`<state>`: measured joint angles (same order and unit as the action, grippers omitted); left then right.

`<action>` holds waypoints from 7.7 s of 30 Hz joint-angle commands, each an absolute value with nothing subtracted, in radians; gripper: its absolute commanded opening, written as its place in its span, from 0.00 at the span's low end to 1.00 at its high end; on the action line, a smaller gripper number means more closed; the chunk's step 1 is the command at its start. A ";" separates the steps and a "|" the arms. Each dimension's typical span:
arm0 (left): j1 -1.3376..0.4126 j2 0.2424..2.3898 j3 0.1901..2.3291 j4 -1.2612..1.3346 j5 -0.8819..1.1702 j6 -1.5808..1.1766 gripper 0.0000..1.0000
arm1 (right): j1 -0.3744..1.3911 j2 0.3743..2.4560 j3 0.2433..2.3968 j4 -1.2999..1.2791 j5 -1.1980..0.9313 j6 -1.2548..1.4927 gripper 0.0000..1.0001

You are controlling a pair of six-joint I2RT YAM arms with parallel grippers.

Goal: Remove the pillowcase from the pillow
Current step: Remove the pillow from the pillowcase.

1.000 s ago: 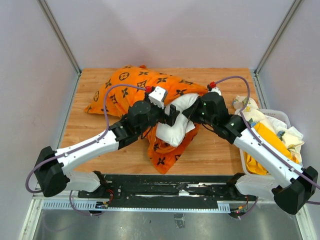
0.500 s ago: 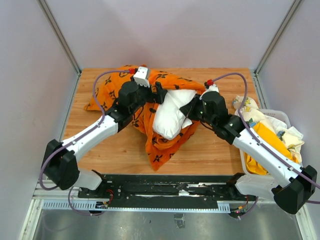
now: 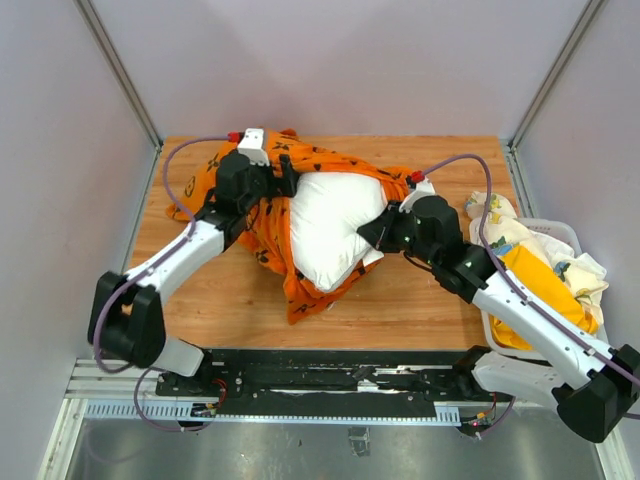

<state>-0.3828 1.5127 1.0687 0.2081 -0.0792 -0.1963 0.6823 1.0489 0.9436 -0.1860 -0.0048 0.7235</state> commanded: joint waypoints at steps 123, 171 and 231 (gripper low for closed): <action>-0.905 0.847 0.712 0.485 -0.640 0.404 0.00 | 0.552 1.374 1.333 -0.338 -0.087 0.343 0.82; -0.795 0.912 1.035 0.203 -0.647 0.064 0.00 | 0.379 1.234 0.992 -0.276 -0.107 0.501 0.81; -0.724 0.791 0.969 0.271 0.292 -0.013 0.00 | 0.382 1.394 0.904 0.122 -0.396 0.724 0.33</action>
